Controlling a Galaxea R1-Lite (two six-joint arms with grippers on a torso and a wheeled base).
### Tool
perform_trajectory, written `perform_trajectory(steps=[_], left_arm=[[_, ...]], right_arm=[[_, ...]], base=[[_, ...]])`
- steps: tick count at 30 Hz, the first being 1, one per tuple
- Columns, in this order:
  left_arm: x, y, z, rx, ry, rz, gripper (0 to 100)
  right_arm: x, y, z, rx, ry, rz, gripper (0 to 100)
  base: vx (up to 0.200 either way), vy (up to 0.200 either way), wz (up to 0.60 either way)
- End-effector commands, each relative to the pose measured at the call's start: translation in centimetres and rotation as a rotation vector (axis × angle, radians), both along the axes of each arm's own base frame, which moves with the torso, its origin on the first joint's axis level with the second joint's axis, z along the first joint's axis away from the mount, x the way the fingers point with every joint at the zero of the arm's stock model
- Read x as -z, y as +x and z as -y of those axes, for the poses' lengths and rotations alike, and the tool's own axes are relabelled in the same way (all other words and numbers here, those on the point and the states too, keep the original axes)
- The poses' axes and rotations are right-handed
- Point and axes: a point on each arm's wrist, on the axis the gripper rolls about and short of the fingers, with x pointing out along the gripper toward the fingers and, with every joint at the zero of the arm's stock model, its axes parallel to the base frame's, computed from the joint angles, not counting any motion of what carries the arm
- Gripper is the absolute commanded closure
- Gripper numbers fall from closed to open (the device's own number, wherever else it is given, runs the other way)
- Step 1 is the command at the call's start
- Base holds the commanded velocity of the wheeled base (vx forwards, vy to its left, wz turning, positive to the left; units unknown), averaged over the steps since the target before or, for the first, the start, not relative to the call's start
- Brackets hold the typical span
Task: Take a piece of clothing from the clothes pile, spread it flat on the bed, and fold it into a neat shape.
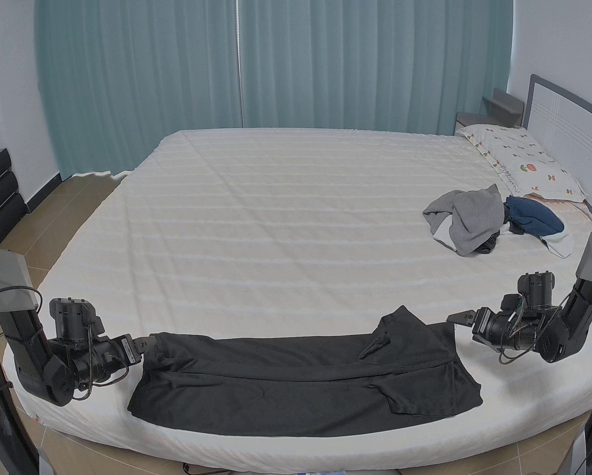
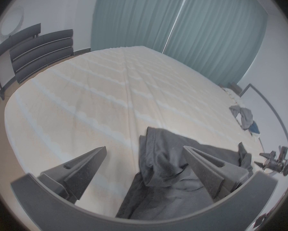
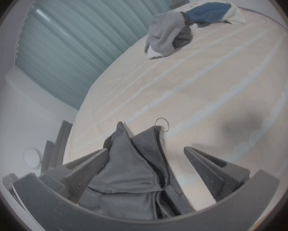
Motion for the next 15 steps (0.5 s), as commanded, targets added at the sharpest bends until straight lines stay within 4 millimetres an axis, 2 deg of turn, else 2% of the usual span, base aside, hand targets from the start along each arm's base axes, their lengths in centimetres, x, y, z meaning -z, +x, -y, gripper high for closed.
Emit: perform_trajectory(steps=[1,2,3,7,10,15], left_arm=[[-1.5,1.2,-0.1,-0.016,-0.029,0.067,0],[-1.5,1.2,-0.1,-0.016,-0.029,0.067,0],[-1.9,2.9,0.1,-0.04,-0.077,0.074,0],[-1.5,5.1,0.2,-0.069,-0.151,0.024,0],[-0.4,6.8,0.2,-0.071,-0.196,-0.041,0],[1.5,8.3,0.2,-0.1,-0.238,-0.078,0]], right_arm=[[0.0,0.8,0.0,0.025,0.035,0.002,0],[0.0,0.8,0.0,0.025,0.035,0.002,0],[0.7,1.2,0.0,0.042,0.055,-0.019,0],[1.3,1.6,0.0,0.05,0.079,-0.037,0],[1.3,2.0,0.0,0.055,0.094,-0.03,0],[1.3,2.2,0.0,0.055,0.096,-0.029,0]], base=[[0.0,0.0,0.0],[0.0,0.0,0.0],[0.0,0.0,0.0],[0.0,0.0,0.0],[0.0,0.0,0.0],[0.0,0.0,0.0]])
